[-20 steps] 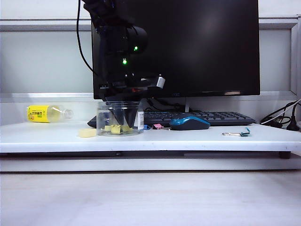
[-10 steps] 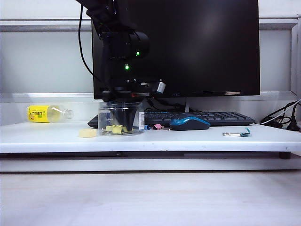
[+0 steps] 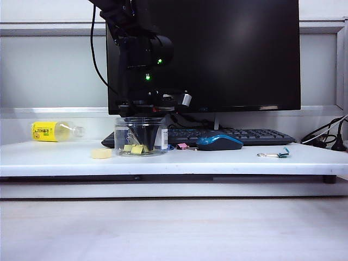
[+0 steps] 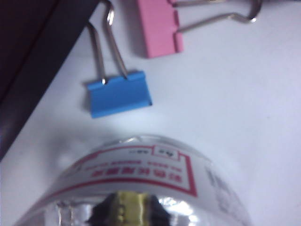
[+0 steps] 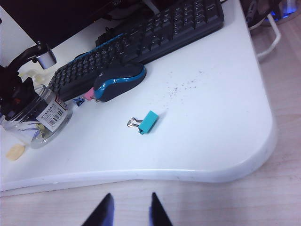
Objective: Take the clips out of the round transparent plastic box and place them on the table.
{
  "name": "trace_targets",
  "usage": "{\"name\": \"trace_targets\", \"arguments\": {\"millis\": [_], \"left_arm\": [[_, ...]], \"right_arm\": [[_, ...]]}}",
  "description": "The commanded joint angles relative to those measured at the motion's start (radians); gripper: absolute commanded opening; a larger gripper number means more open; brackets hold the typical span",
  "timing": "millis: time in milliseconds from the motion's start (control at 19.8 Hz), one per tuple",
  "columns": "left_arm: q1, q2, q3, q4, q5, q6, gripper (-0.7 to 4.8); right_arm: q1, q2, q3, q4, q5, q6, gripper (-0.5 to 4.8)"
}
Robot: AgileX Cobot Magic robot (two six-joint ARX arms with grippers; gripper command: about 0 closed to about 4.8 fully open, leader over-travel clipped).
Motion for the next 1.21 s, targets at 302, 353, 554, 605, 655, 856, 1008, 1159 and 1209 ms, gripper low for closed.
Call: {"name": "trace_targets", "arguments": {"millis": [302, 353, 554, 605, 655, 856, 1008, 1159, 1209], "left_arm": [[0.000, -0.089, -0.008, -0.006, -0.002, -0.014, 0.78], [-0.001, -0.102, -0.008, -0.007, -0.002, -0.018, 0.78], [-0.011, -0.156, -0.008, -0.004, -0.002, -0.021, 0.79], [-0.013, -0.166, -0.008, -0.003, -0.001, -0.021, 0.79], [-0.017, -0.185, -0.008, 0.002, 0.007, -0.021, 0.79], [-0.031, -0.208, -0.007, 0.013, 0.016, -0.021, 0.79], [-0.029, -0.186, -0.008, -0.031, 0.017, -0.019, 0.90], [-0.028, -0.150, -0.009, -0.059, 0.017, -0.009, 1.54], [-0.028, -0.137, -0.009, -0.060, 0.017, -0.010, 1.54]], "right_arm": [[0.000, 0.000, 0.002, 0.006, 0.003, -0.005, 1.07], [0.000, 0.000, 0.002, 0.006, 0.003, -0.005, 1.07], [0.000, 0.000, 0.002, 0.005, 0.002, -0.005, 1.07], [0.000, 0.000, 0.002, 0.005, 0.002, -0.005, 1.07], [0.000, 0.000, 0.002, 0.005, 0.002, -0.005, 1.07], [0.000, 0.000, 0.002, 0.003, 0.002, -0.005, 1.07], [0.000, 0.000, 0.002, 0.002, -0.002, -0.005, 1.07], [0.000, 0.000, 0.002, 0.002, -0.002, -0.005, 1.07], [0.000, 0.000, 0.002, 0.002, -0.002, -0.005, 1.07]]}}
